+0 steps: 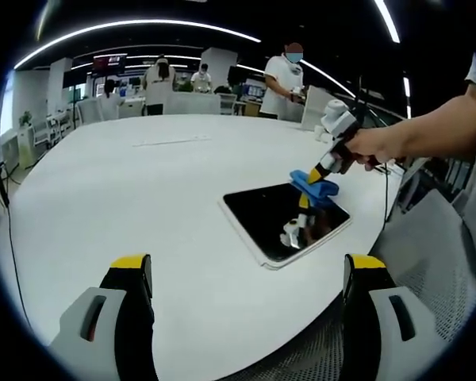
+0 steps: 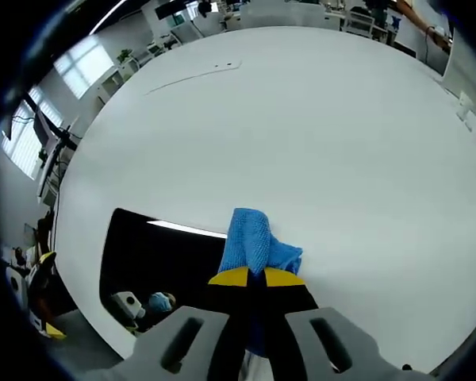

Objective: Wipe the mirror surface with the cleaning cloth until all visible marks leave the cleaned area.

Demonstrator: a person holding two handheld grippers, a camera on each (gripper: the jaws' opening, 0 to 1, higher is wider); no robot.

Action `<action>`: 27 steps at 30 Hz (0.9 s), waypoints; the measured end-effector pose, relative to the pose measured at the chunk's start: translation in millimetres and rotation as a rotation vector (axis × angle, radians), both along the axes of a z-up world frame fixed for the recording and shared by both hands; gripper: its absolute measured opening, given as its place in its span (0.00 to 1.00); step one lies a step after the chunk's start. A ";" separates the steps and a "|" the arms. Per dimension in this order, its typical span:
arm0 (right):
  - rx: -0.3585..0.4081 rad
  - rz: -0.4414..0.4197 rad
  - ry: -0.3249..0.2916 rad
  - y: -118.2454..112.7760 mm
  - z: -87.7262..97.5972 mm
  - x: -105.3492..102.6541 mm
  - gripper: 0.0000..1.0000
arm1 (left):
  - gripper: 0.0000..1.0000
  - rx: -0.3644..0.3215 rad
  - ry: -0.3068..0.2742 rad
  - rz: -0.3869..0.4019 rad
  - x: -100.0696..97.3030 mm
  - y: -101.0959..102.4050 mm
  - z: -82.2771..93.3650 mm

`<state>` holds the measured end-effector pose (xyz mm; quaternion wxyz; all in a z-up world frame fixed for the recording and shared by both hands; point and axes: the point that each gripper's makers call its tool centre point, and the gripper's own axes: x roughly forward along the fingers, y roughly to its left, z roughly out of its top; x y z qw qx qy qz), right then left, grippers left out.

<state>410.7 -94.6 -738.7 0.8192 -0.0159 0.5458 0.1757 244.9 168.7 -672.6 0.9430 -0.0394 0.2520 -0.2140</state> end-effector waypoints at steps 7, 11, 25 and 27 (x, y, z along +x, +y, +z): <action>0.012 0.005 -0.024 -18.8 22.1 -6.6 0.00 | 0.99 0.003 -0.006 -0.003 -0.1 0.3 2.2; 0.009 -0.011 -0.007 -39.7 30.5 -23.1 0.00 | 0.99 0.008 -0.003 -0.015 -1.0 -1.6 0.8; 0.006 -0.132 -0.010 -101.3 22.7 -47.8 0.00 | 0.99 -0.002 -0.014 -0.011 0.5 0.8 2.4; -0.015 -0.122 -0.025 -98.8 19.1 -43.3 0.00 | 0.99 -0.004 -0.012 -0.005 0.3 1.9 2.5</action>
